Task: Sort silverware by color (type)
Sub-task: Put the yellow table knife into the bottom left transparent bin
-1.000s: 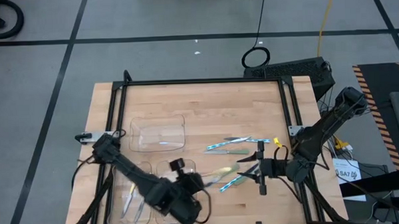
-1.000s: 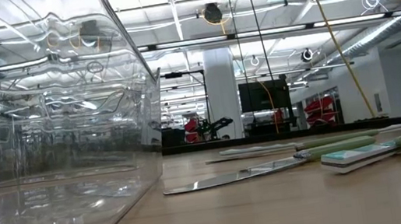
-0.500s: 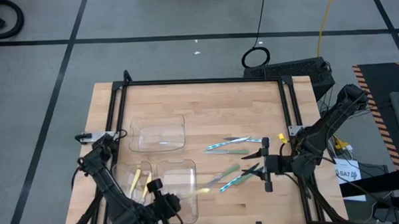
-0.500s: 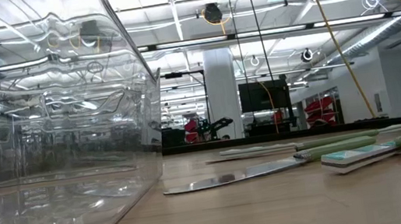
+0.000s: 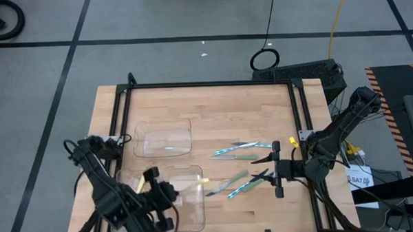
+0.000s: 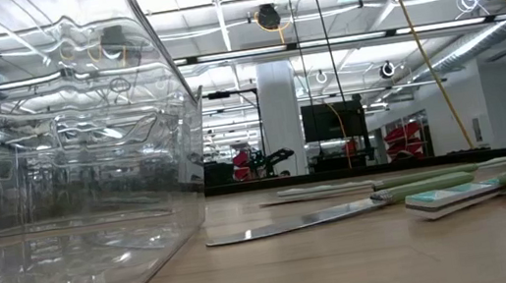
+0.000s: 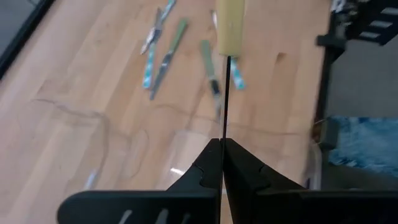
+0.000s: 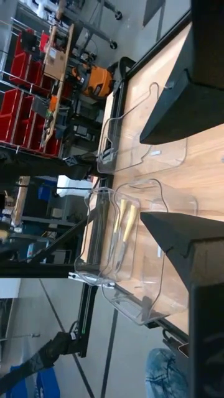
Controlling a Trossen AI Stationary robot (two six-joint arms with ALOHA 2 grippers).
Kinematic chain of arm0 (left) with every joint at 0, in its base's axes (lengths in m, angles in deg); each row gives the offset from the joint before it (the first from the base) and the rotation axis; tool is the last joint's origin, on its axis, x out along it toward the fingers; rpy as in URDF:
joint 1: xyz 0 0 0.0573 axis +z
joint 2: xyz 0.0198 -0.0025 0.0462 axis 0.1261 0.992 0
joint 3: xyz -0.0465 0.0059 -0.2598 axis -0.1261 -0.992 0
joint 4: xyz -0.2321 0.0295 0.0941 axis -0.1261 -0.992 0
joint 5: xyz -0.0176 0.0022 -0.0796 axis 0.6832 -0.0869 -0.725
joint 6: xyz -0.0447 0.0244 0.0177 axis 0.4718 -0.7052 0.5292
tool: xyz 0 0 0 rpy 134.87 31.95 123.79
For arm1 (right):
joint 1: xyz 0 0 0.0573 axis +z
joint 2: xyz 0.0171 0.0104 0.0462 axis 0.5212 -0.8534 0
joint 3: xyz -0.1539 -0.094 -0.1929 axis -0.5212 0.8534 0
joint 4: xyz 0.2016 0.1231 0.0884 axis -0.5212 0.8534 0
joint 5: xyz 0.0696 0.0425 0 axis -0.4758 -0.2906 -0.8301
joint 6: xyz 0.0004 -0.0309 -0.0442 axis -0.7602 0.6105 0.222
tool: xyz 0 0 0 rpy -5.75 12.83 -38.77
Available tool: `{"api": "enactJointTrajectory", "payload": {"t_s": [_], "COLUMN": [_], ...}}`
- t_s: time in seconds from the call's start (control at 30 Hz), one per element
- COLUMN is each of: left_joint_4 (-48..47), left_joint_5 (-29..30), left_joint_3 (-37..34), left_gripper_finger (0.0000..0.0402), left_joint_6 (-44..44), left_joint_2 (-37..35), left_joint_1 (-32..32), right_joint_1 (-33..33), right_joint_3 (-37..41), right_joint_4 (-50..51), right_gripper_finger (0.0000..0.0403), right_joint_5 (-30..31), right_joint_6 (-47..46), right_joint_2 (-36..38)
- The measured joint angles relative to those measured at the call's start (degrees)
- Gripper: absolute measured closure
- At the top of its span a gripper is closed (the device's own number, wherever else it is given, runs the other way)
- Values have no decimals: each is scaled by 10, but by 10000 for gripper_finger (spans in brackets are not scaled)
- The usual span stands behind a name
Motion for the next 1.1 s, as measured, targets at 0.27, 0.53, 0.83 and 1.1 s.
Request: {"api": "enactJointTrajectory", "payload": {"t_s": [0.27,0.53,0.83,1.1], "left_joint_4": [0,58,129,170], "left_joint_5": [3,-2,-162,-187], "left_joint_3": [-287,-456,-542,-549], "left_gripper_finger": [394,394,394,394], "left_joint_6": [229,493,655,663], "left_joint_2": [-161,-220,-197,-188], "left_joint_1": [-49,-178,-234,-212], "right_joint_1": [0,0,0,0], "right_joint_3": [0,0,0,0], "right_joint_4": [11,39,56,62], "right_gripper_finger": [222,222,222,222], "right_joint_5": [0,0,-1,-1], "right_joint_6": [-16,-66,-103,-101], "right_joint_2": [0,0,-1,-1]}}
